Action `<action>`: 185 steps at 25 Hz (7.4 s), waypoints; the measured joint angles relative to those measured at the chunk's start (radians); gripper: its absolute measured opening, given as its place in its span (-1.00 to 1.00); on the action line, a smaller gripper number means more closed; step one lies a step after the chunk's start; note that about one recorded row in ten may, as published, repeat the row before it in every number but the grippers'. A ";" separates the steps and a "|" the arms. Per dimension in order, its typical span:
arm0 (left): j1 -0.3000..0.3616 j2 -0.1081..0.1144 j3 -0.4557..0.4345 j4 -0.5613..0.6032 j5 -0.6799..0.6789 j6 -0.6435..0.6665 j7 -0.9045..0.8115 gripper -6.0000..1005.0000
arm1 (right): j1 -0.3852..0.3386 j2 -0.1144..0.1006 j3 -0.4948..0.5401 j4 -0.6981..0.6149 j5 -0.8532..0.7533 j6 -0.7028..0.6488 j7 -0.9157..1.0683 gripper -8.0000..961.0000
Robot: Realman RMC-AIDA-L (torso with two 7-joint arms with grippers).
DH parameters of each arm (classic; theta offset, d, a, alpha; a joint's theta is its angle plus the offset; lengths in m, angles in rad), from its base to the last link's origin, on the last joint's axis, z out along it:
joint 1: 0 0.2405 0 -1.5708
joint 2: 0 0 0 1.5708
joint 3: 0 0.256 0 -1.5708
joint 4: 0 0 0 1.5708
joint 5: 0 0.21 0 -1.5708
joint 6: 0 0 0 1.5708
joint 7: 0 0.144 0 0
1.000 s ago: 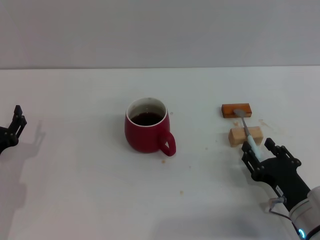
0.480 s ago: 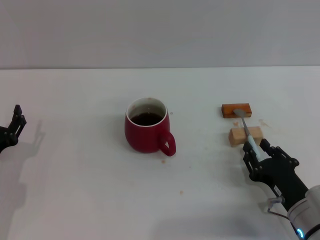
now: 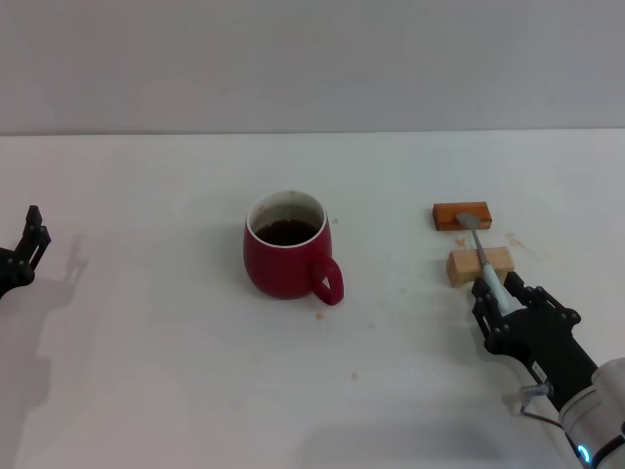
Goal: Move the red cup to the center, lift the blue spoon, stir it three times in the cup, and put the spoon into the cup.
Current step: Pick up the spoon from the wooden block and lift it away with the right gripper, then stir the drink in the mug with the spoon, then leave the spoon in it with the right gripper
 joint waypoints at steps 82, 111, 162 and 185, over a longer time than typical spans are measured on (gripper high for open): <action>-0.003 0.001 -0.002 0.007 -0.006 -0.031 0.006 0.68 | -0.309 -0.183 0.619 0.924 -0.046 0.468 -1.033 -0.71; -0.021 0.000 -0.004 0.008 -0.003 -0.077 0.008 0.68 | -0.121 -0.121 0.494 0.448 -0.657 -0.220 -0.277 -0.71; -0.032 0.000 -0.006 0.017 -0.008 -0.117 0.008 0.68 | -0.243 -0.010 1.197 1.422 -1.053 1.825 -0.255 -0.71; -0.033 0.000 -0.007 0.014 -0.008 -0.110 0.001 0.68 | -0.031 -0.005 1.155 1.147 -1.043 1.807 -0.206 -0.71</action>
